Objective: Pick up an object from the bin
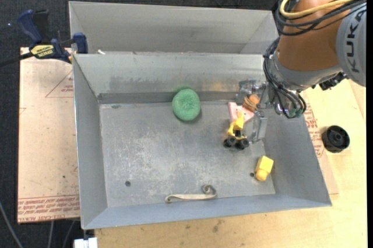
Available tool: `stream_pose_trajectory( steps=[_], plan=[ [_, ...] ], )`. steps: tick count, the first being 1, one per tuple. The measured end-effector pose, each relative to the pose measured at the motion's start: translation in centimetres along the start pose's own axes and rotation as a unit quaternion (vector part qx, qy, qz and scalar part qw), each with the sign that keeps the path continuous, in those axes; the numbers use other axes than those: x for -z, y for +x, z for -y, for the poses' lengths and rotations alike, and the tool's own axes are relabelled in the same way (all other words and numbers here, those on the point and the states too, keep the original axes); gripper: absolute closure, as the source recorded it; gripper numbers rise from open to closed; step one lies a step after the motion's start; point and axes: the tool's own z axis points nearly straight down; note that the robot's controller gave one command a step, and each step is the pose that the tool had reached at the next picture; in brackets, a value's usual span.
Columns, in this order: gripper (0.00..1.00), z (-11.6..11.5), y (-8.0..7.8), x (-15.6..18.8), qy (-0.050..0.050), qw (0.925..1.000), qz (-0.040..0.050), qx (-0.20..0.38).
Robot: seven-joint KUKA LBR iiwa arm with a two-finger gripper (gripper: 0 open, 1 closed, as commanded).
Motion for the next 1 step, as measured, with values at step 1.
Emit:
stream_pose_trajectory(
  steps=[1],
  plan=[
    [0.0,-0.02,-0.15,0.48,0.0,1.0,0.0041,0.001]
  ],
)
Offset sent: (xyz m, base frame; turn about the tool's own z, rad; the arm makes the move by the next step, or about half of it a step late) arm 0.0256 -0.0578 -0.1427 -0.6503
